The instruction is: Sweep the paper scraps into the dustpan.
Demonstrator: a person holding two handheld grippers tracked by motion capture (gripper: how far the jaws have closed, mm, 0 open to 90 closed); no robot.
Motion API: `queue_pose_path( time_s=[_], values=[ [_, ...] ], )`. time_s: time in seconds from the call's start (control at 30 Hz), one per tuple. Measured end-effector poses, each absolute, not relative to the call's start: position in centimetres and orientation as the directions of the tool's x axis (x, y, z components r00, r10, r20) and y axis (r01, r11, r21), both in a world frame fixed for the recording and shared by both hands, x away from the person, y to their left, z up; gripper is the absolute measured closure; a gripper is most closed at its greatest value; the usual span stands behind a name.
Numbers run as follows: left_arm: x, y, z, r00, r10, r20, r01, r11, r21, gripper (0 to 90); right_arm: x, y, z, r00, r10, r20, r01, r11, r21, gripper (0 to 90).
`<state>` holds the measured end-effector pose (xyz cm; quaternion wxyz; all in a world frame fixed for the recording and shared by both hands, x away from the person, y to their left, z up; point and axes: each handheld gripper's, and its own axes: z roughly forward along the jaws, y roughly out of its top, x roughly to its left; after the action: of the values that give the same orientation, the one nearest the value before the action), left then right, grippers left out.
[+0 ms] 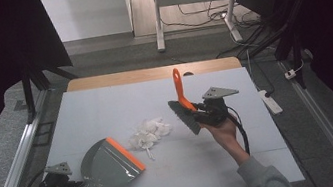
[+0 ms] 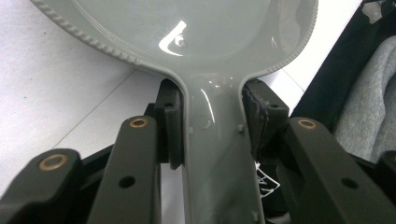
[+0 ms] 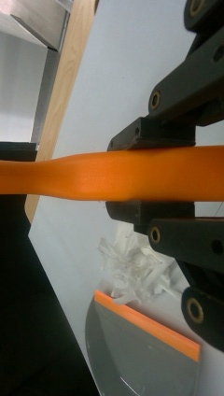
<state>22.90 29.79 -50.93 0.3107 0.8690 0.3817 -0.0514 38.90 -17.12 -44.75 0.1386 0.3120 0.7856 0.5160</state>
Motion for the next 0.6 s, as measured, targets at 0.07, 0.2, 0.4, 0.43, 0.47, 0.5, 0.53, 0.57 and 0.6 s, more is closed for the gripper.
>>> queue_pose_path(
  time_s=[0.07, 0.2, 0.4, 0.43, 0.47, 0.5, 0.53, 0.57, 0.6],
  values=[
    [23.0, 29.7, -50.9, 0.708, 0.625, -0.328, 0.691, -0.519, 0.503, 61.3, 39.5, -16.4, -44.8, -0.767, 0.636, 0.088, 0.342, 0.288, 0.894, 70.1],
    [23.2, 29.5, -51.1, 0.710, 0.619, -0.336, 0.691, -0.521, 0.501, 61.4, 41.0, -14.9, -45.2, -0.761, 0.643, 0.084, 0.352, 0.300, 0.886, 70.1],
    [23.9, 29.4, -51.4, 0.721, 0.605, -0.337, 0.683, -0.539, 0.493, 61.4, 42.5, -13.5, -45.8, -0.751, 0.657, 0.068, 0.373, 0.337, 0.864, 70.1],
    [24.0, 29.4, -51.4, 0.723, 0.603, -0.337, 0.681, -0.541, 0.493, 61.4, 43.0, -13.3, -46.1, -0.739, 0.670, 0.071, 0.390, 0.340, 0.856, 70.1],
    [24.1, 29.3, -51.4, 0.725, 0.600, -0.337, 0.679, -0.545, 0.492, 61.4, 43.0, -13.3, -46.1, -0.739, 0.670, 0.071, 0.390, 0.340, 0.856, 70.1],
    [24.1, 29.3, -51.4, 0.728, 0.597, -0.337, 0.677, -0.549, 0.490, 61.4, 43.2, -13.2, -46.2, -0.734, 0.676, 0.071, 0.397, 0.341, 0.852, 70.1],
    [24.1, 29.3, -51.5, 0.731, 0.594, -0.337, 0.675, -0.551, 0.492, 61.4, 43.4, -13.2, -46.3, -0.733, 0.677, 0.071, 0.399, 0.342, 0.851, 70.1],
    [24.1, 29.3, -51.5, 0.732, 0.592, -0.338, 0.674, -0.551, 0.492, 61.3, 43.6, -13.1, -46.3, -0.729, 0.681, 0.070, 0.404, 0.345, 0.847, 70.1],
    [24.2, 29.3, -51.5, 0.732, 0.591, -0.339, 0.674, -0.551, 0.492, 61.4, 43.8, -12.9, -46.4, -0.726, 0.684, 0.072, 0.408, 0.344, 0.846, 70.1]
  ],
)
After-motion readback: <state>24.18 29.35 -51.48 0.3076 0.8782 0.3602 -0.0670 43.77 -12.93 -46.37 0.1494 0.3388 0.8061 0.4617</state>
